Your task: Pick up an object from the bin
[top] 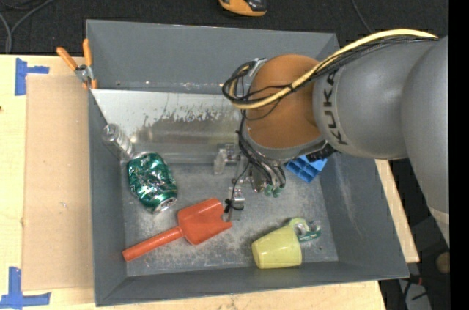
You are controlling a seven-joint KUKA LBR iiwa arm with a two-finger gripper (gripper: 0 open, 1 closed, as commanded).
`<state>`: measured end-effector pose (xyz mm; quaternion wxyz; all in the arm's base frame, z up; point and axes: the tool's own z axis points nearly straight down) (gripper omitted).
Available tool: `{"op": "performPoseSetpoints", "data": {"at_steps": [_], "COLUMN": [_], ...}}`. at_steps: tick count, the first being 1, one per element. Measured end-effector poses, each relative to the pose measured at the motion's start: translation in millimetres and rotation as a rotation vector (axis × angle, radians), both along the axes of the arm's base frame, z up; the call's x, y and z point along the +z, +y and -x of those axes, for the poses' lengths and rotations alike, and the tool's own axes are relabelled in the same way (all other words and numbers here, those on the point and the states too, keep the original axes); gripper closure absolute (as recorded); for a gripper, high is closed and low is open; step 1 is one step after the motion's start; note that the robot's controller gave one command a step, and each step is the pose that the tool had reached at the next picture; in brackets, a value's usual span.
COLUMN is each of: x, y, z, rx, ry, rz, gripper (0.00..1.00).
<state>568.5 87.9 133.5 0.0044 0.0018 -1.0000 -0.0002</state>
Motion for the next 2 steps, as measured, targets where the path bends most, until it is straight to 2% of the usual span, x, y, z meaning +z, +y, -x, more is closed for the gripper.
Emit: {"op": "performPoseSetpoints", "data": {"at_steps": [1, 2], "x": [5, -65], "y": [-1, 32], "z": [-1.7, 35.6], "rx": [-0.005, 0.119], "ry": [-0.007, -0.001], "rz": [0.0, -0.002], "gripper": [0.0, 0.0]}}
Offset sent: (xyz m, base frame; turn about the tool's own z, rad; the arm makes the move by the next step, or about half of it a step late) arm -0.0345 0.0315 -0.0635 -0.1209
